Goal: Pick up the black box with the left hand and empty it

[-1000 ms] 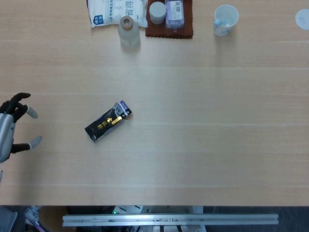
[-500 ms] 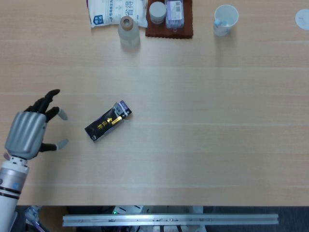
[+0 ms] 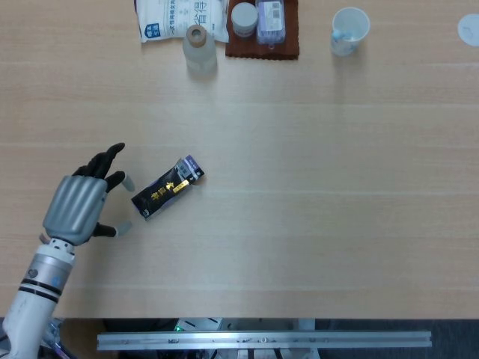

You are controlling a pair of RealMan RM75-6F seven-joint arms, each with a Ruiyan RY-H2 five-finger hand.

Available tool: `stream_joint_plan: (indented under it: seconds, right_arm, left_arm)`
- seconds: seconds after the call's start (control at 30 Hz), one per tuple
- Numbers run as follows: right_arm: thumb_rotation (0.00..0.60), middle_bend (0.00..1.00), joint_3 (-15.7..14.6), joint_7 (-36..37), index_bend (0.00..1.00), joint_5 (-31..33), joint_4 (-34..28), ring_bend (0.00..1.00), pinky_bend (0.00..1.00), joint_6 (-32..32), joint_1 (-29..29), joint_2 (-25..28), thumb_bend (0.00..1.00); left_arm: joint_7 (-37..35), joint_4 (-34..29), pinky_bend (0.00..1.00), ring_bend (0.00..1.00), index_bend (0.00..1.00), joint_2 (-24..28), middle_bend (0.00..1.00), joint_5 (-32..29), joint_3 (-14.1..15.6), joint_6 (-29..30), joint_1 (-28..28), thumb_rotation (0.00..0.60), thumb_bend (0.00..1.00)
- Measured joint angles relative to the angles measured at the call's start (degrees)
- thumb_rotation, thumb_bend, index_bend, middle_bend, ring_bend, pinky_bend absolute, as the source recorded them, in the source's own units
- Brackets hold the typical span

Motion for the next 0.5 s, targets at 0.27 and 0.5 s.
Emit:
stream_joint_plan:
  seconds: [0.27,0.5]
  right_arm:
    - [0.600,0.12,-0.14,0.85,0.11,0.40,0.87,0.05,0.31,-0.39,-0.09,-0.36,0.05]
    - [0.600,0.12,-0.26,1.55,0.11,0.50,1.51,0.05,0.31,-0.26,-0.32,-0.60,0.05]
  left_arm:
    - [2.39,2.37,0.29,0.10,0.32,-2.84,0.02,-2.64,0.04,-2.09,-1.25,0.600,0.11]
    - [2.95,3.23,0.29,0.10,0.24,-4.32,0.00,-3.26,0.07,-2.21,-1.76,0.600,0.11]
